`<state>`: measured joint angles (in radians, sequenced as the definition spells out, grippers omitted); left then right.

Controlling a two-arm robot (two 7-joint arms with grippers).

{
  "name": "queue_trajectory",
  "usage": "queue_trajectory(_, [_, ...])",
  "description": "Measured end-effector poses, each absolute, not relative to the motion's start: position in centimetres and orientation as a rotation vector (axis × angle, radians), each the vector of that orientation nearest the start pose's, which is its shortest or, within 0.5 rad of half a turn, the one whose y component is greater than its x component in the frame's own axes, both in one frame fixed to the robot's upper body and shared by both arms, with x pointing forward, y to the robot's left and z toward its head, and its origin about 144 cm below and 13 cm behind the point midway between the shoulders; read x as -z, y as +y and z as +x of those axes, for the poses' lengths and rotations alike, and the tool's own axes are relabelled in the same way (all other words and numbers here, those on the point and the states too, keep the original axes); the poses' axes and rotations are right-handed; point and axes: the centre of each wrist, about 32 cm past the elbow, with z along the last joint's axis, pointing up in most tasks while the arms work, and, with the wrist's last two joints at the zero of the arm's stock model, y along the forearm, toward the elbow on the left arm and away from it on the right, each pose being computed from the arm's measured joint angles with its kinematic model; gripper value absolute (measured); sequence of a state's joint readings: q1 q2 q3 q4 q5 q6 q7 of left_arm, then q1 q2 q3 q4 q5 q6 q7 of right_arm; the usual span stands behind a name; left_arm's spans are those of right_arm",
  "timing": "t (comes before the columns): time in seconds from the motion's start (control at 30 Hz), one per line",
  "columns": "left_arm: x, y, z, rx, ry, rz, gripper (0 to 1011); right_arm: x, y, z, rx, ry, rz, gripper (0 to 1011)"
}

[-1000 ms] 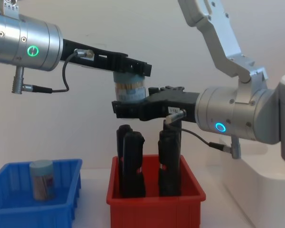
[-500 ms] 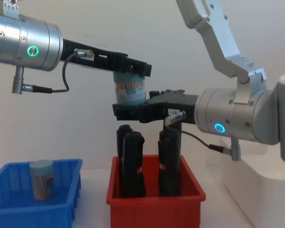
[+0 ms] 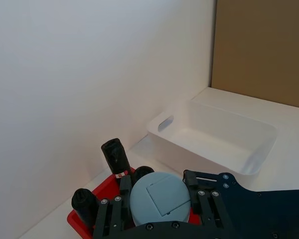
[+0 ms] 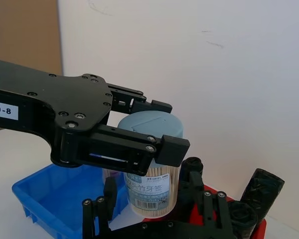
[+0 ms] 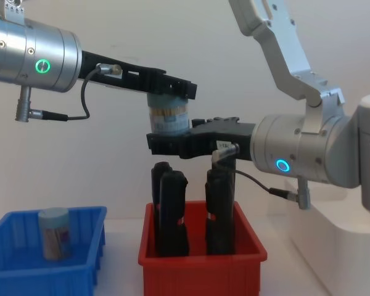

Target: Pick the cotton swabs from the blue box and place them into the white box.

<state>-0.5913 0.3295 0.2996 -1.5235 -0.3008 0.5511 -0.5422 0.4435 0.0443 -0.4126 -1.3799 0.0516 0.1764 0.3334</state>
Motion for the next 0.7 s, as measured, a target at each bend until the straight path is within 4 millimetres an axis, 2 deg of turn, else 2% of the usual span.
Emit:
queue_trajectory(0.4, [-133.8,23.81,57.54,-0.817,-0.002,0.206,658,-123.77,-11.24,55.32,0.858,-0.132,-0.086,633])
queue_trajectory(0.7, [-133.81,23.82,57.54,-0.817,-0.003,0.205,658,-123.85,-11.18,55.31,0.857,-0.134,-0.08,617])
